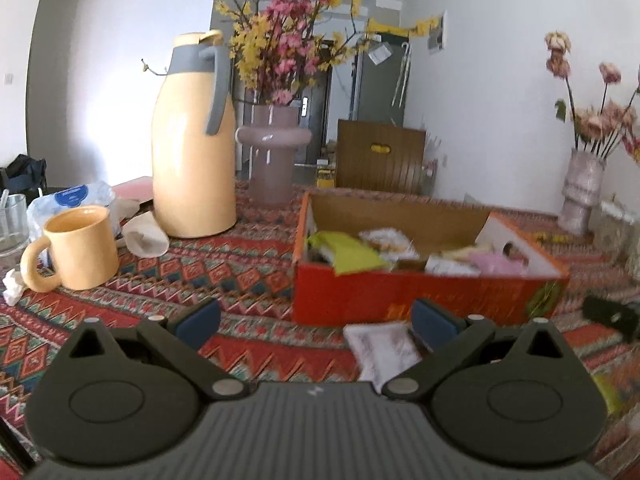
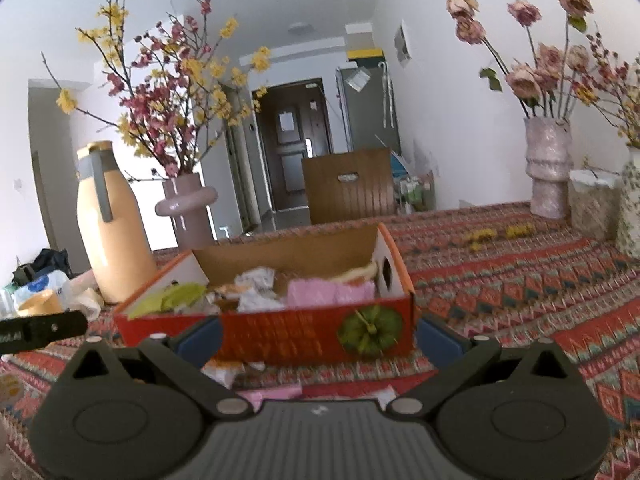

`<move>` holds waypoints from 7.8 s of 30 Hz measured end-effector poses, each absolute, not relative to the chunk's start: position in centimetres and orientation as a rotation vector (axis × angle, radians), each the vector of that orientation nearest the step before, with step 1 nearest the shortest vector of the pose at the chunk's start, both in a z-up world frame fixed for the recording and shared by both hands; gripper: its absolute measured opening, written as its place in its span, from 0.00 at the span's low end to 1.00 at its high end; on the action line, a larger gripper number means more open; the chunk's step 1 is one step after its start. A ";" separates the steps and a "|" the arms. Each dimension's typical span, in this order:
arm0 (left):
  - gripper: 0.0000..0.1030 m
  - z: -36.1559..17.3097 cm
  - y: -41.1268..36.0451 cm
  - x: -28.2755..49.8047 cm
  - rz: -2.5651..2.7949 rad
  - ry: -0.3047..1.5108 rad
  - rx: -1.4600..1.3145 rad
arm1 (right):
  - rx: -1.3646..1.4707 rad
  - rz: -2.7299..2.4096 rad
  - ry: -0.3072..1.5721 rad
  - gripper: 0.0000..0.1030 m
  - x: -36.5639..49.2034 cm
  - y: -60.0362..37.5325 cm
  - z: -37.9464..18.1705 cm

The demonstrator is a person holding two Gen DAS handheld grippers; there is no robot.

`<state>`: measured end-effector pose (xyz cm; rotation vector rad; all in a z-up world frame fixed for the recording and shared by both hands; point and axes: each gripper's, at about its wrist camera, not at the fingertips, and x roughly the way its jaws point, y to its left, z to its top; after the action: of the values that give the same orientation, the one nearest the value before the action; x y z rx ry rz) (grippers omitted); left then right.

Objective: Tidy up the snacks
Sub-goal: 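Move both open grippers back over the snack pile, then grasp the green-and-white snack bar pack with the right gripper, then grasp the clear biscuit pack with the left gripper while right holds its pack, then carry both packs over the red box and open both grippers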

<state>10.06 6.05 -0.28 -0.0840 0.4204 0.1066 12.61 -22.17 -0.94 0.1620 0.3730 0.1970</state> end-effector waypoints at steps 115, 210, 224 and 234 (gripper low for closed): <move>1.00 -3.7 10.3 8.8 -0.026 0.390 -0.180 | 0.112 -0.028 0.713 0.87 10.7 -18.6 -6.3; 0.42 2.8 0.6 11.8 -0.048 0.475 -0.051 | 0.214 0.188 0.398 0.36 9.6 -22.3 -1.1; 0.42 6.1 0.6 16.5 0.019 0.415 -0.075 | 0.196 0.248 0.321 0.36 14.8 -20.8 1.9; 0.42 6.8 0.2 21.0 0.074 0.403 -0.073 | 0.210 0.269 0.303 0.36 20.5 -20.7 3.4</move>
<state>21.00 0.21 6.83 -0.0727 0.4030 0.0738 20.47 -20.73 3.37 0.2099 0.3027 0.2686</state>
